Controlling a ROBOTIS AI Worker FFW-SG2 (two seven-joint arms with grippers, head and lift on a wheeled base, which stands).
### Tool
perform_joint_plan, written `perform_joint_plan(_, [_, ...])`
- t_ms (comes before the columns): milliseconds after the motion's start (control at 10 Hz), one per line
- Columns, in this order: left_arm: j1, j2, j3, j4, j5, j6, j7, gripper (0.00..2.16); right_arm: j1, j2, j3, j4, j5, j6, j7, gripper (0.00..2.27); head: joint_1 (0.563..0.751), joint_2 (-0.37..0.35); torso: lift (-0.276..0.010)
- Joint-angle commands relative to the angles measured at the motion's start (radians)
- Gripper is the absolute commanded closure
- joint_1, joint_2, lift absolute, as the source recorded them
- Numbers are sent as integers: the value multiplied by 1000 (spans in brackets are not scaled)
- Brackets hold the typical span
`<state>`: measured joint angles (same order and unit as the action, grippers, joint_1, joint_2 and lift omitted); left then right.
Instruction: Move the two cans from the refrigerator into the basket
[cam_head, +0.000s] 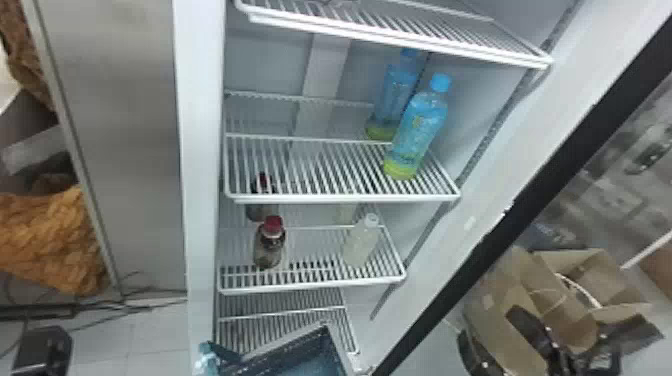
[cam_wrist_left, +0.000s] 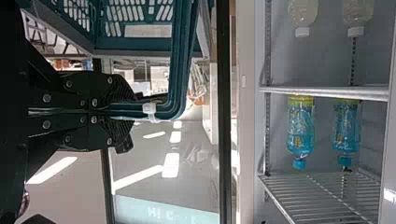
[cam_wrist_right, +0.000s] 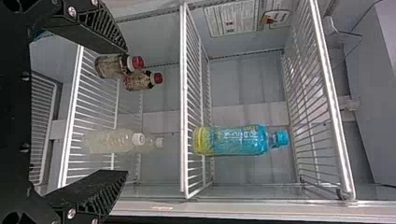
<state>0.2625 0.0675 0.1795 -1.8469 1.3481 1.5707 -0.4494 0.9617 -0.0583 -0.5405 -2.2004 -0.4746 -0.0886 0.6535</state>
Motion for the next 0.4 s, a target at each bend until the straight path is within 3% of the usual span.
perform_joint_plan(0, [0,0,0,0,0,1,0,1196,-2,0,0,7,0,0,0,128,695,-350,-35])
perform_joint_plan(300, [0,-1,2,0,2,1,0,1197,-12,0,4,12,2,0,0,128,695,-350,-35])
